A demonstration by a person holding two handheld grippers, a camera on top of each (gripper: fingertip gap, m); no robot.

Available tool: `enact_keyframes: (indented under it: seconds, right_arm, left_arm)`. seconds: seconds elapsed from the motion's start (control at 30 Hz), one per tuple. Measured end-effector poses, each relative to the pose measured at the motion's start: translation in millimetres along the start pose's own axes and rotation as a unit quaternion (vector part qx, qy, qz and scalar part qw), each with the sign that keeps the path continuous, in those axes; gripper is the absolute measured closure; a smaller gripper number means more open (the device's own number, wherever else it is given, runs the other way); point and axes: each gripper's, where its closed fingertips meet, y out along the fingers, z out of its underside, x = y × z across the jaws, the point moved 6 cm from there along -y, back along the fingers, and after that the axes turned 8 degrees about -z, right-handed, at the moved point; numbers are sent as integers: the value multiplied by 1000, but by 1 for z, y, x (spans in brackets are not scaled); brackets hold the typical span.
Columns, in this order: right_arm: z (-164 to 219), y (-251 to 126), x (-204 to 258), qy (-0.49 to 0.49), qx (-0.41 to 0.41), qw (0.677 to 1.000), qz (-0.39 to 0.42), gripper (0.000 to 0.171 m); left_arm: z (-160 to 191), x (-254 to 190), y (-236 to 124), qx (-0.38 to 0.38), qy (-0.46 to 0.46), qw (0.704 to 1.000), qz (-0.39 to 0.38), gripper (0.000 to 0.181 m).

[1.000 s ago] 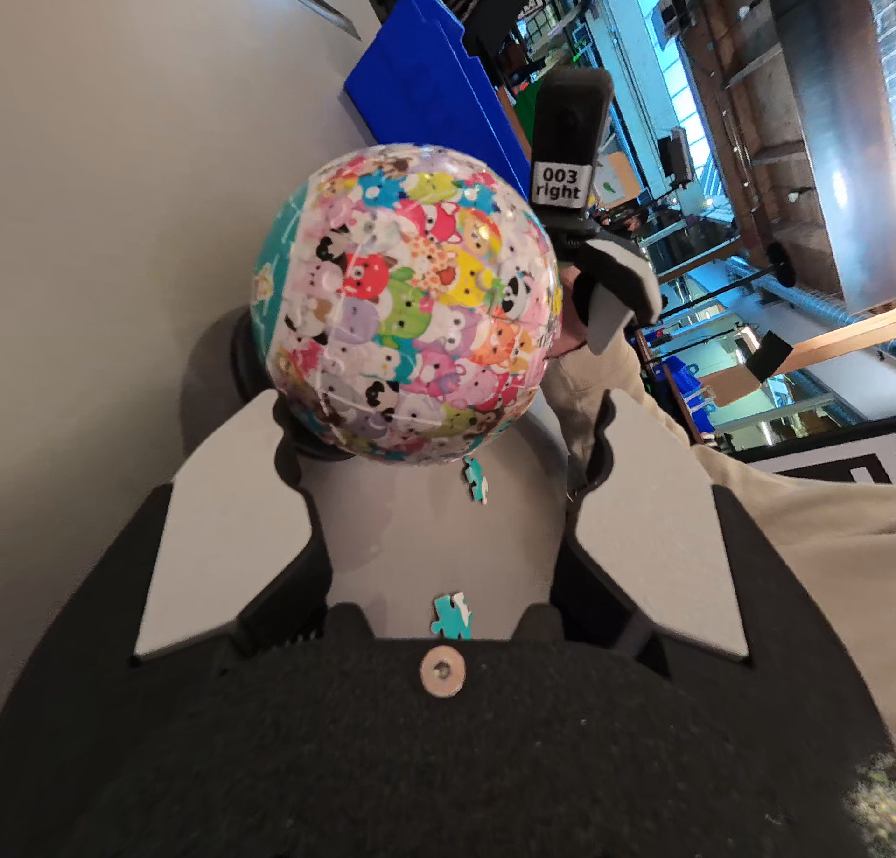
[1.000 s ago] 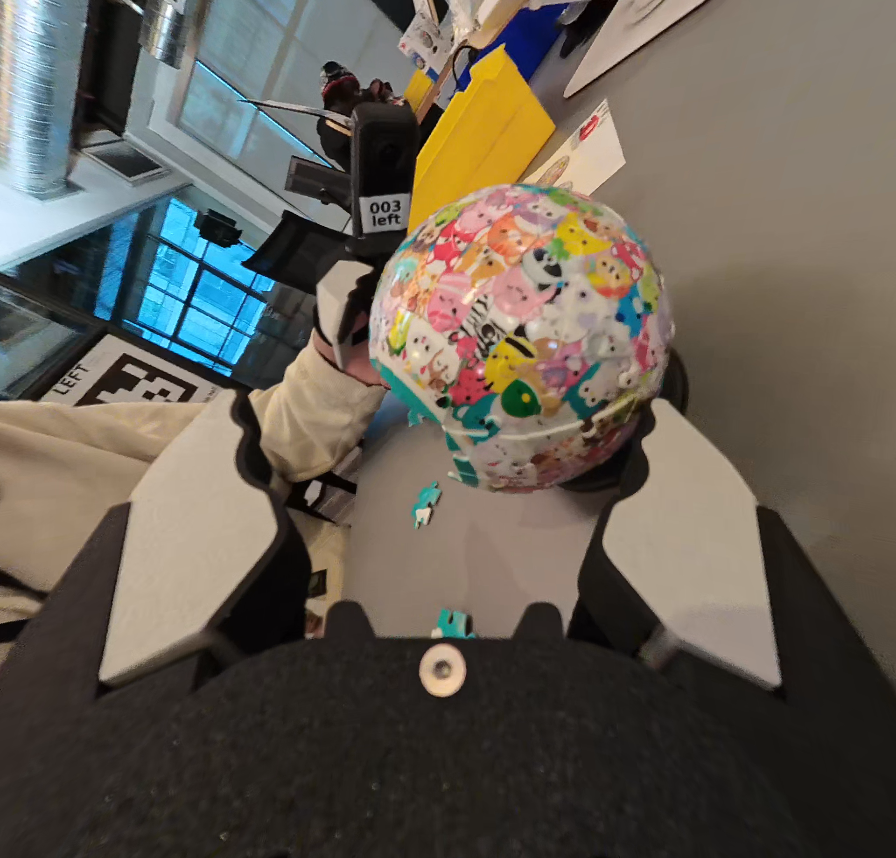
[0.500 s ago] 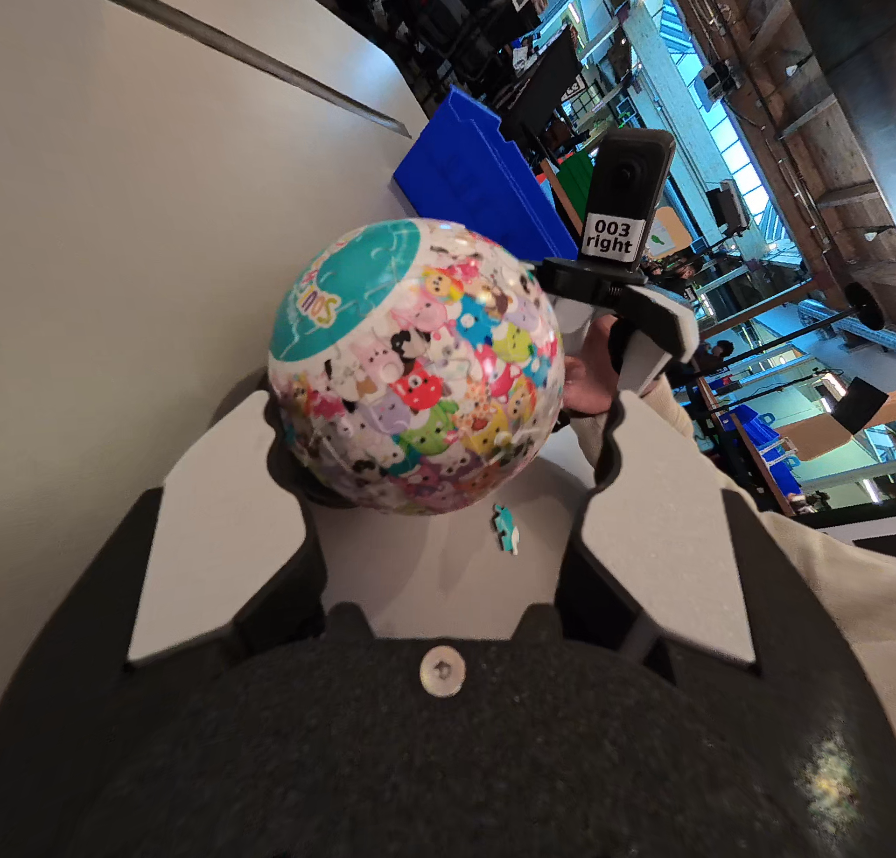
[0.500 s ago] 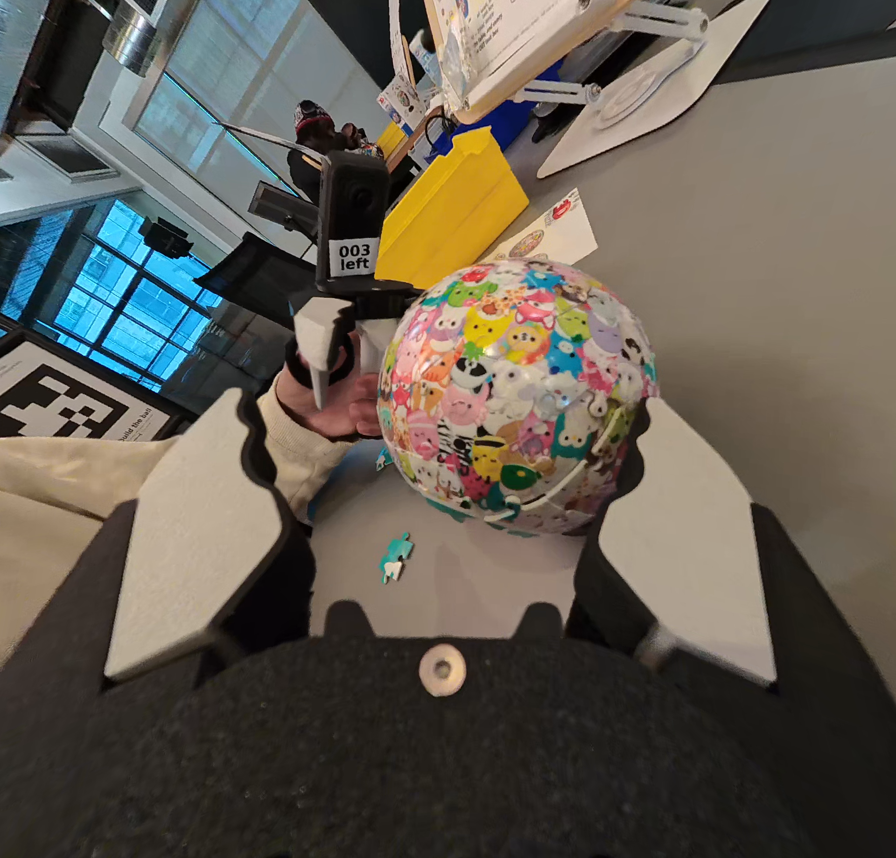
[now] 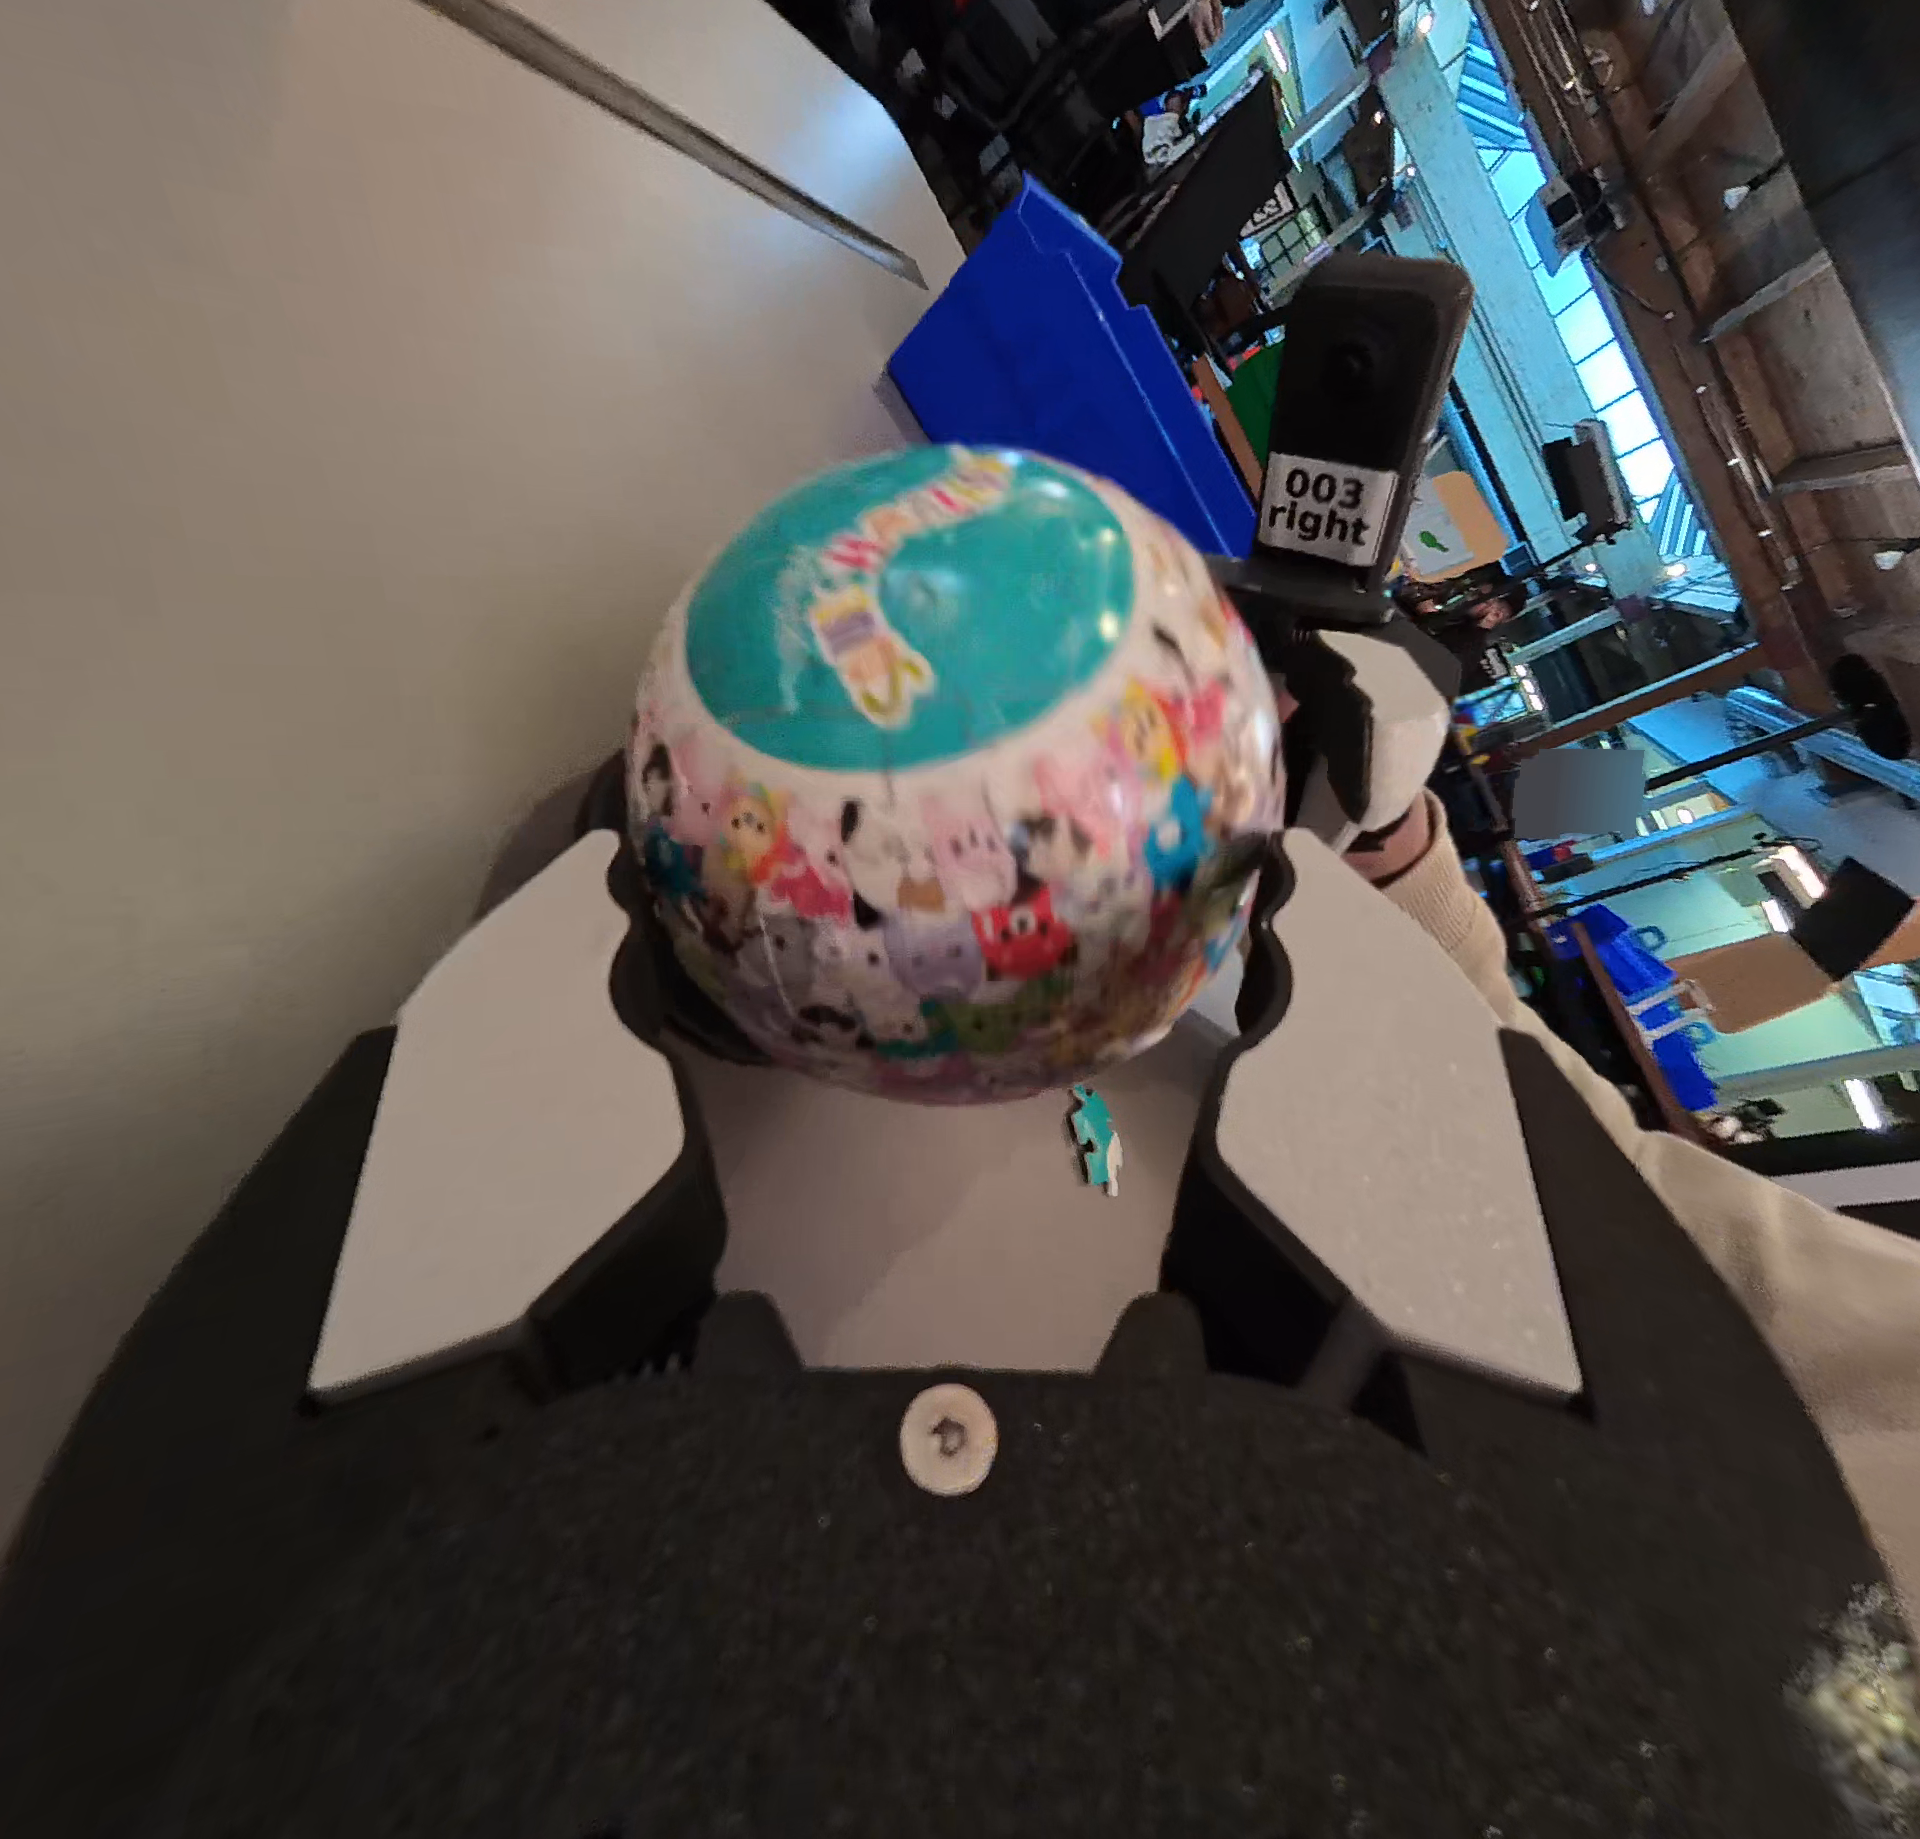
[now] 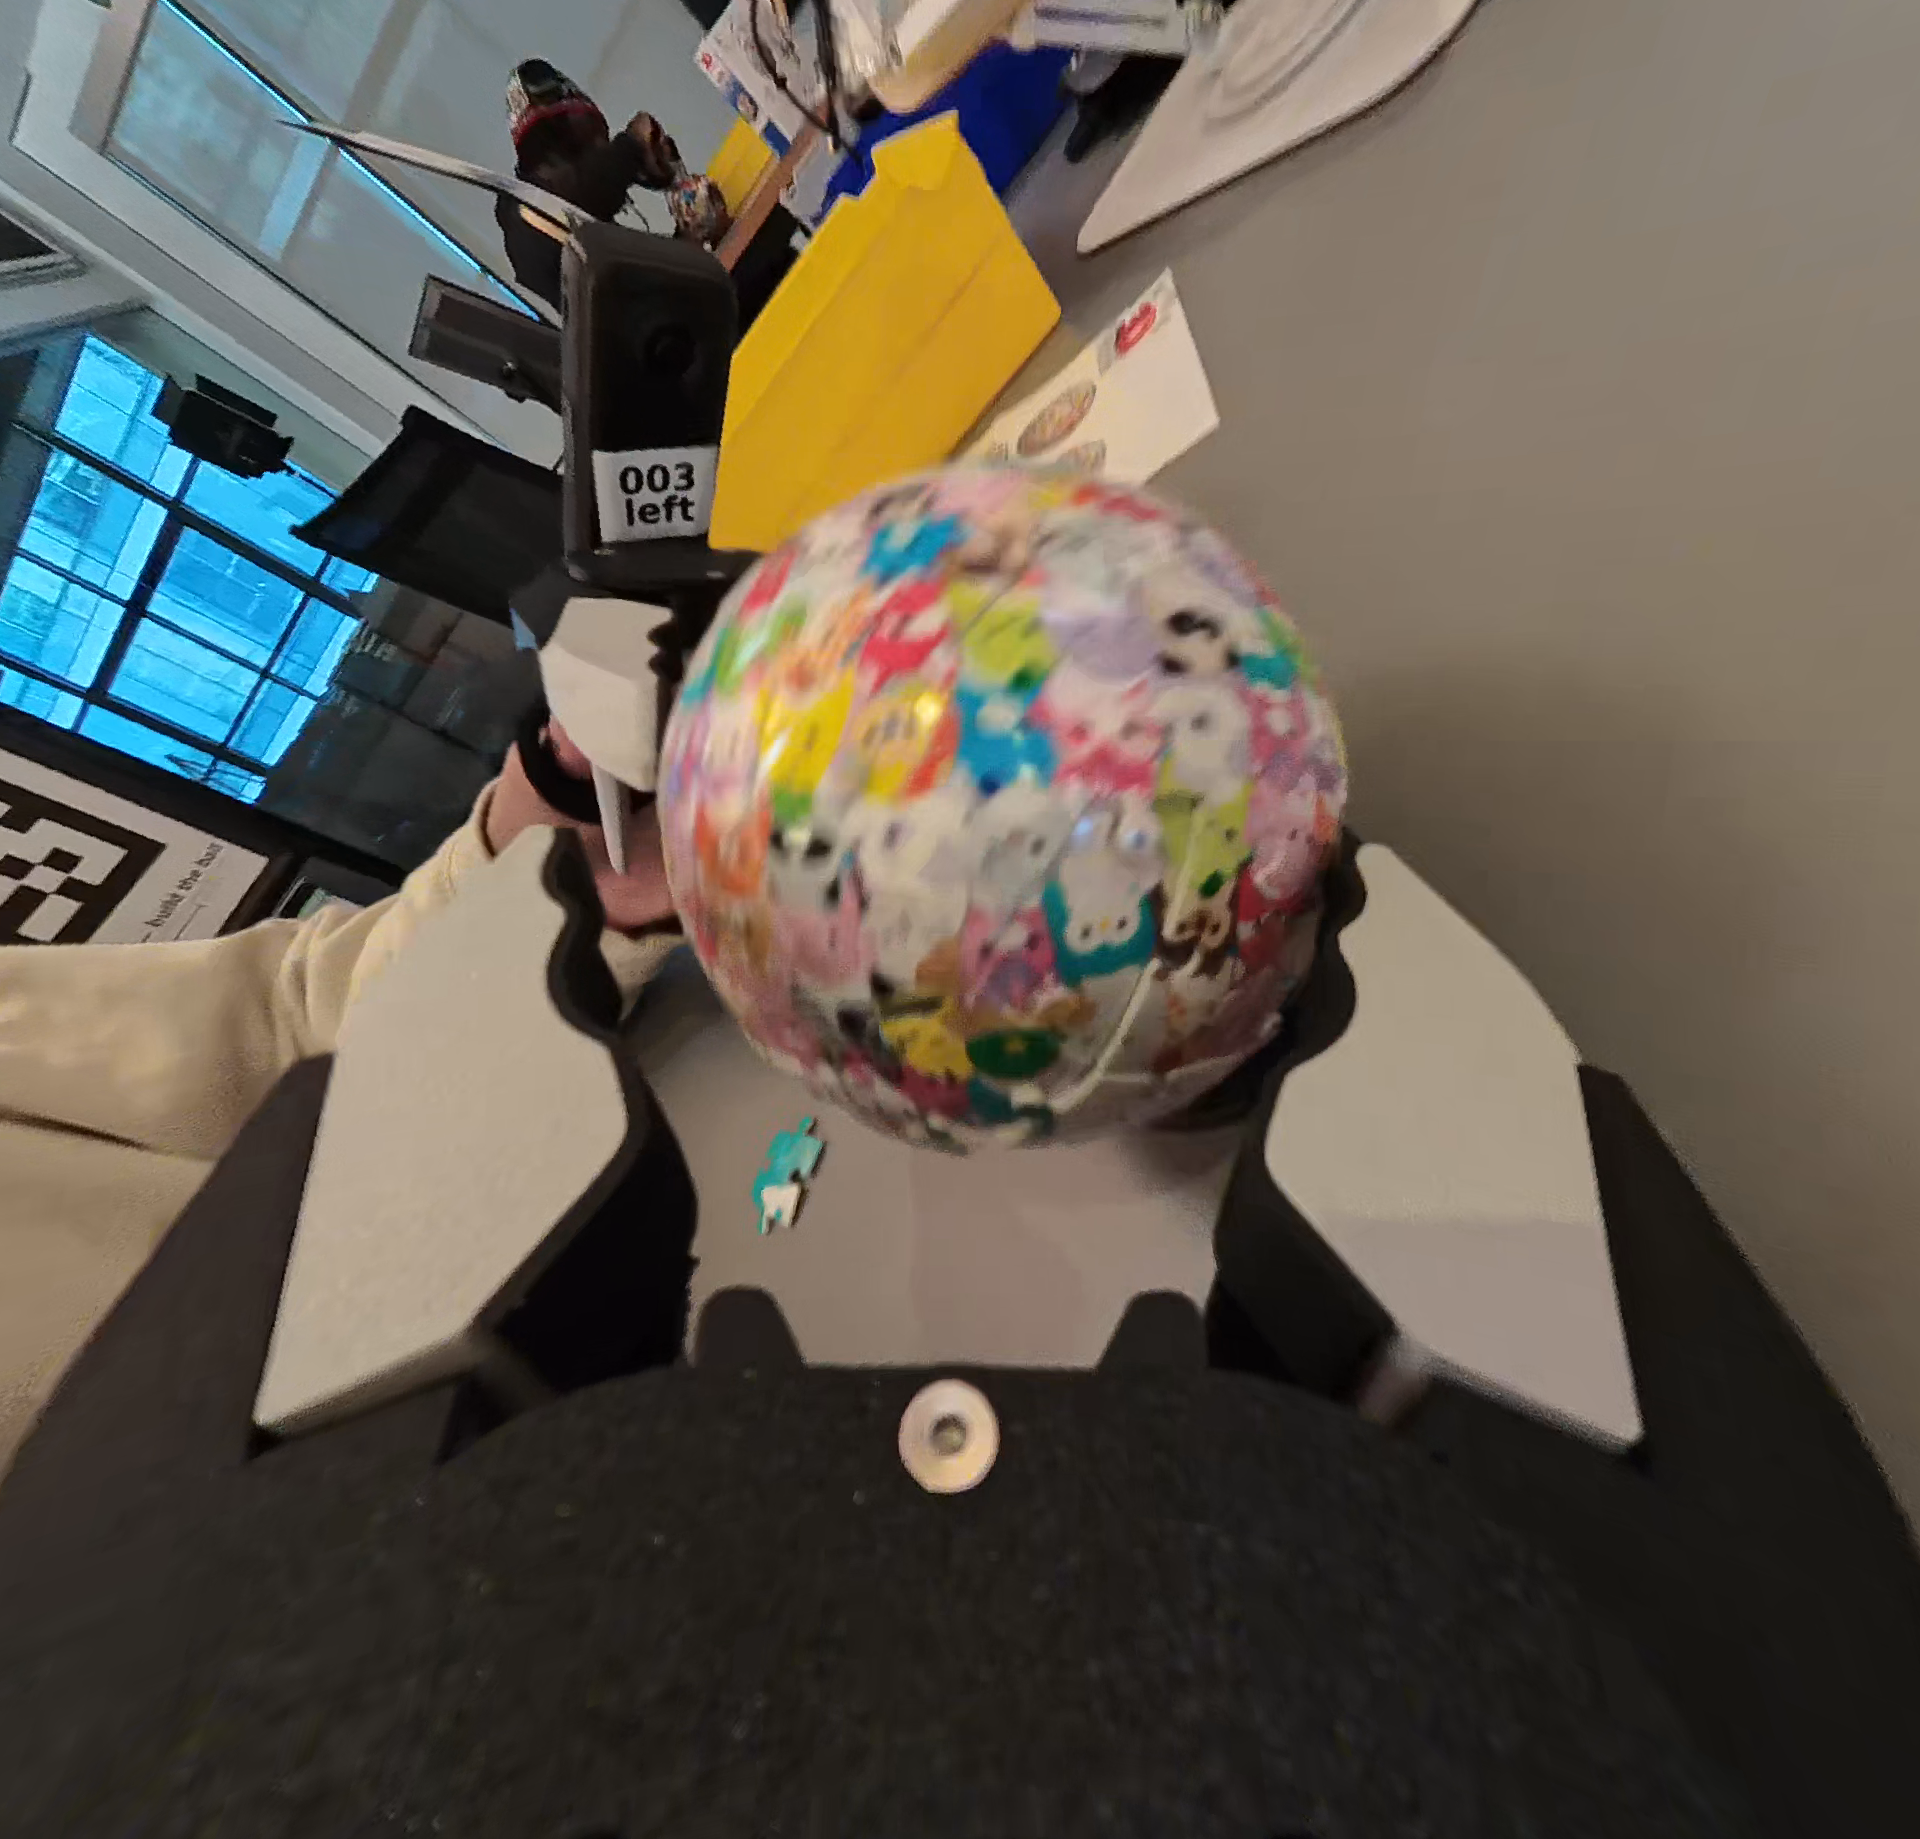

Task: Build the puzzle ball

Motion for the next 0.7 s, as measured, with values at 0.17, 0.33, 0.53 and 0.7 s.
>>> enact_keyframes:
  seconds: [0.17, 0.33, 0.53, 0.7]
  right_arm:
    - [-5, 1, 1, -41, -16, 999, 23, 49]
    - [-1, -1, -4, -53, -28, 998, 32, 53]
    - [-5, 1, -10, -30, -37, 999, 24, 51]
    - [-14, 7, -13, -4, -11, 999, 30, 52]
  left_arm:
    - [-4, -8, -1, -15, 57, 998, -19, 87]
    - [-4, -10, -1, -27, 62, 998, -17, 93]
    - [-4, -9, -2, -26, 74, 997, 2, 84]
    - [8, 0, 0, 17, 143, 989, 19, 61]
